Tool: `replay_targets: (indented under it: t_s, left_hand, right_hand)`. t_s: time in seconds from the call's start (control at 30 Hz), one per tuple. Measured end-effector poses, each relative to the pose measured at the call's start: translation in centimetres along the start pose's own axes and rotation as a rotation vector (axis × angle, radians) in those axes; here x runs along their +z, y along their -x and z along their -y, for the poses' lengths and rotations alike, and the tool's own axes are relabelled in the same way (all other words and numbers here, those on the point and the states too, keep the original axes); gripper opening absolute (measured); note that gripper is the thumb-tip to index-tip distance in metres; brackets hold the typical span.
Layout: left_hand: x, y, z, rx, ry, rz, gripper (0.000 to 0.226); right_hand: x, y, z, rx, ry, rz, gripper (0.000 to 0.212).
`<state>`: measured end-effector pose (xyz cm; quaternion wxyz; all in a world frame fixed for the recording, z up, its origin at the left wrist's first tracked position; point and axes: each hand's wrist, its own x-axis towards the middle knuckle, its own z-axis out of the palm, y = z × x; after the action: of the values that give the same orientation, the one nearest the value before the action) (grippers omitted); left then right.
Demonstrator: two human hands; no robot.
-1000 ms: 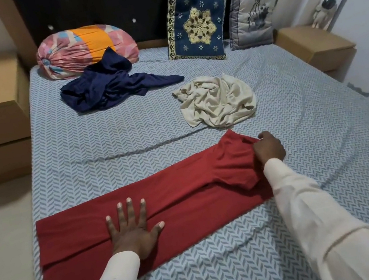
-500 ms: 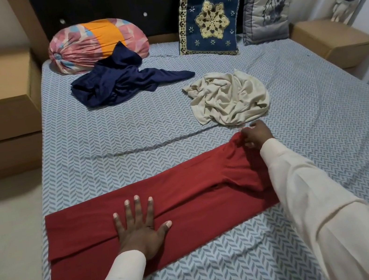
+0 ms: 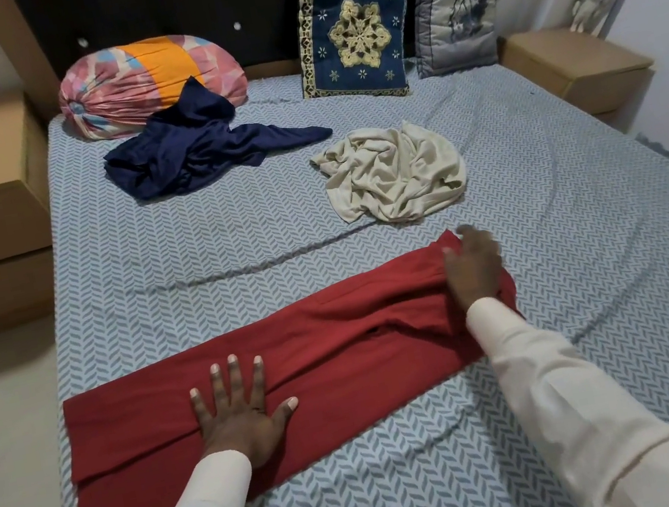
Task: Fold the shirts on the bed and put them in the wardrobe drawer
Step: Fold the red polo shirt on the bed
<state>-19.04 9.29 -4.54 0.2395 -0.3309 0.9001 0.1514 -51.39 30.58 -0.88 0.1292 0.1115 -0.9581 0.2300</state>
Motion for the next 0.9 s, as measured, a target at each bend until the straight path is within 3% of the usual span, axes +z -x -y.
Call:
replay_targets:
  t_s: [0.07, 0.13, 0.23, 0.47, 0.63, 0.9]
  left_hand:
    - [-0.3, 0.1, -0.1, -0.003, -0.020, 0.004, 0.087]
    - [-0.7, 0.1, -0.1, 0.003, -0.053, -0.022, 0.089]
    - [-1.8, 0.2, 0.3, 0.010, -0.089, -0.104, 0.099]
    - [-3.5, -0.8, 0.1, -0.115, -0.072, -0.028, 0.128]
    - [-4.3, -1.9, 0.0, -0.172, 0.012, 0.072, 0.143]
    - [-3.9, -3.0, 0.7, -0.169, 0.066, 0.107, 0.153]
  right_hand:
    - [1.8, 2.6, 2.9, -0.303, -0.022, 0.017, 0.037]
    - [3.6, 5.5, 5.5, -0.551, -0.060, 0.178, 0.032]
    - [5.5, 6.8, 6.7, -0.716, 0.005, 0.317, 0.029]
    - [6.4, -0.3, 1.5, -0.494, 0.229, 0.387, 0.024]
    - [6.8, -3.3, -1.0, -0.285, 0.322, 0.552, 0.053]
    - [7.7, -2.4, -0.9, -0.058, 0.436, 0.571, 0.071]
